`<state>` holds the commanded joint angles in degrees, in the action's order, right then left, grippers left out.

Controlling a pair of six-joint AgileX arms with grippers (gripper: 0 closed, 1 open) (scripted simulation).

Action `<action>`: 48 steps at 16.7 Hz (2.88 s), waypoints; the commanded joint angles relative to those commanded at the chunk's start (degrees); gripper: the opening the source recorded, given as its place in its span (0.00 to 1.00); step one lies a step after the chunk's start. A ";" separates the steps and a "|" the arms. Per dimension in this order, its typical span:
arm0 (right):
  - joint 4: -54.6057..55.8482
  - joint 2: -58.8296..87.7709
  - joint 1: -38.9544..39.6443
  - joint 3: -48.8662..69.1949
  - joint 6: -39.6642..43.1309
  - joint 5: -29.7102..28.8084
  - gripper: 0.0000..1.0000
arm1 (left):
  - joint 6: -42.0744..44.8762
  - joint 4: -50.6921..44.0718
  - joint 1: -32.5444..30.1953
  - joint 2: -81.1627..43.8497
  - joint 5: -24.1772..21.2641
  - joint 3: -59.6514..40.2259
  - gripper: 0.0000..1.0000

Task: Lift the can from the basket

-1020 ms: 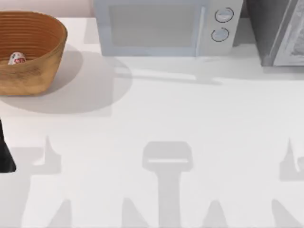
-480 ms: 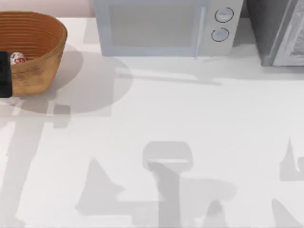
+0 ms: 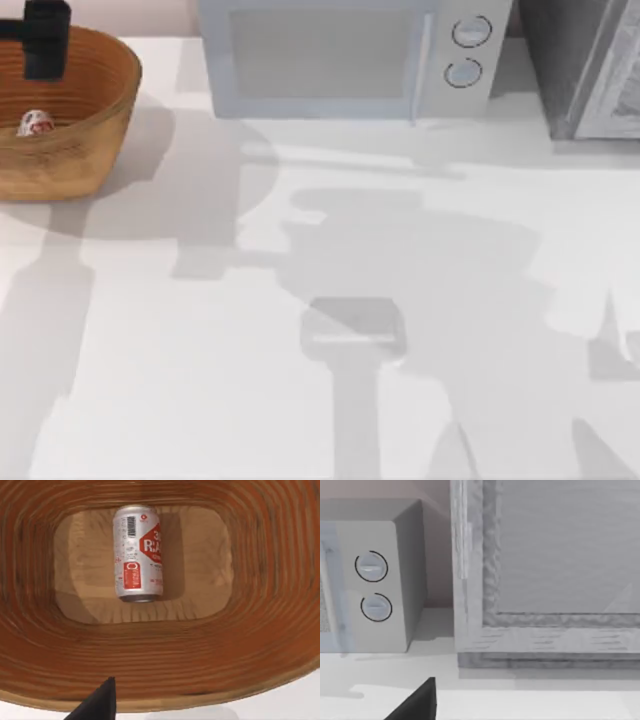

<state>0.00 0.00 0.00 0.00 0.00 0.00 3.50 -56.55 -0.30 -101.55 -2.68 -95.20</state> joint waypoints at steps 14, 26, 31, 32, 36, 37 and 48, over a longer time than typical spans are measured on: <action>0.00 0.00 0.00 0.00 0.00 0.00 1.00 | 3.94 -23.36 5.31 -42.51 -4.73 -45.97 1.00; 0.00 0.00 0.00 0.00 0.00 0.00 1.00 | 3.36 -21.04 5.81 -45.32 -5.17 -44.23 1.00; 0.00 0.00 0.00 0.00 0.00 0.00 1.00 | 2.94 -12.30 5.39 -45.72 -5.14 -36.00 1.00; 0.00 0.00 0.00 0.00 0.00 0.00 1.00 | 2.93 -12.16 5.38 -45.76 -5.14 -35.86 1.00; 0.00 0.00 0.00 0.00 0.00 0.00 1.00 | 2.93 -12.16 5.38 -45.76 -5.14 -35.86 0.92; 0.00 0.00 0.00 0.00 0.00 0.00 1.00 | 2.93 -12.16 5.38 -45.76 -5.14 -35.86 0.85; 0.00 0.00 0.00 0.00 0.00 0.00 1.00 | 2.93 -12.16 5.38 -45.76 -5.14 -35.86 0.02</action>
<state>0.00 0.00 0.00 0.00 0.00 0.00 6.44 -68.71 5.08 -147.31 -7.83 -131.06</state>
